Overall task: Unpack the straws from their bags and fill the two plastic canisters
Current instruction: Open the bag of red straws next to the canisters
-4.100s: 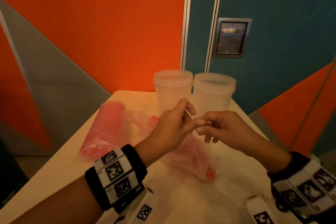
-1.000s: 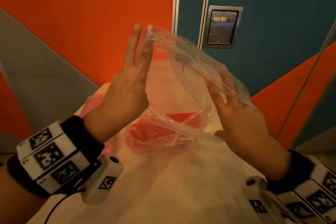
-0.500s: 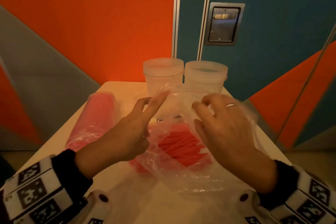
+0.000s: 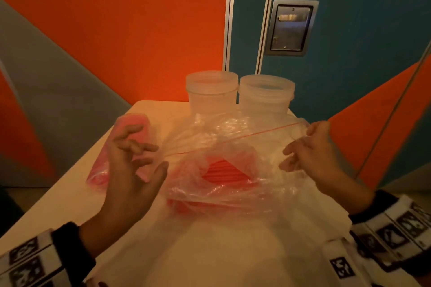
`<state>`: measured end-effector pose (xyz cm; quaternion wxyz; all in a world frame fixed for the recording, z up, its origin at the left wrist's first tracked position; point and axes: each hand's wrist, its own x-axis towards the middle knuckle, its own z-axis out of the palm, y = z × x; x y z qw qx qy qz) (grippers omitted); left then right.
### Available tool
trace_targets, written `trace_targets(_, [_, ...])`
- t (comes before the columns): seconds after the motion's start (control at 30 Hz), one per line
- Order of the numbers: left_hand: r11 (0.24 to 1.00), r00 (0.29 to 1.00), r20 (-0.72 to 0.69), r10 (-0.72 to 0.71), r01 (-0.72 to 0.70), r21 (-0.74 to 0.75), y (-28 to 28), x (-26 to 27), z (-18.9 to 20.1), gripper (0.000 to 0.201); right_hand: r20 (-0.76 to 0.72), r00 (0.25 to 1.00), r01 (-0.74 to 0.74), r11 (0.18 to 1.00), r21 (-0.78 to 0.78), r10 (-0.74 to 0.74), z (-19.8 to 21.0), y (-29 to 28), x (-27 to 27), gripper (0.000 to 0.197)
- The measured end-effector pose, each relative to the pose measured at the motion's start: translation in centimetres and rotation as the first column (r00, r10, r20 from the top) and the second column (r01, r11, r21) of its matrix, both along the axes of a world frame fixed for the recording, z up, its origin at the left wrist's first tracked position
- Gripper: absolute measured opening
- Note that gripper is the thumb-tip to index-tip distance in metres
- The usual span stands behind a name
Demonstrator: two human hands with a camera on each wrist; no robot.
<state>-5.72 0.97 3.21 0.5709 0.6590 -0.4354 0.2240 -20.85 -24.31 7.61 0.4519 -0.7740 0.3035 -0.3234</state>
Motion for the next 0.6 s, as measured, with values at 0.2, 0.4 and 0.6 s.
trace_targets(0.2, [0.913, 0.216, -0.962, 0.166, 0.335, 0.232, -0.7, -0.8, 0.8, 0.05, -0.061, 0.991, -0.078, 0.874, 0.48, 0.122, -0.4, -0.6, 1.1, 0.026])
trace_targets(0.4, [0.815, -0.232, -0.832, -0.504, 0.191, -0.547, -3.1, -1.6, 2.5, 0.016, 0.005, 0.974, -0.161, 0.678, 0.717, 0.226, -1.6, -0.6, 2.2, 0.034])
trace_targets(0.6, [0.724, -0.18, -0.709, -0.682, -0.023, -0.69, -2.5, 0.4, 1.2, 0.02, 0.251, 0.968, -0.228, 0.367, 0.902, -0.014, -2.9, -3.7, 1.2, 0.048])
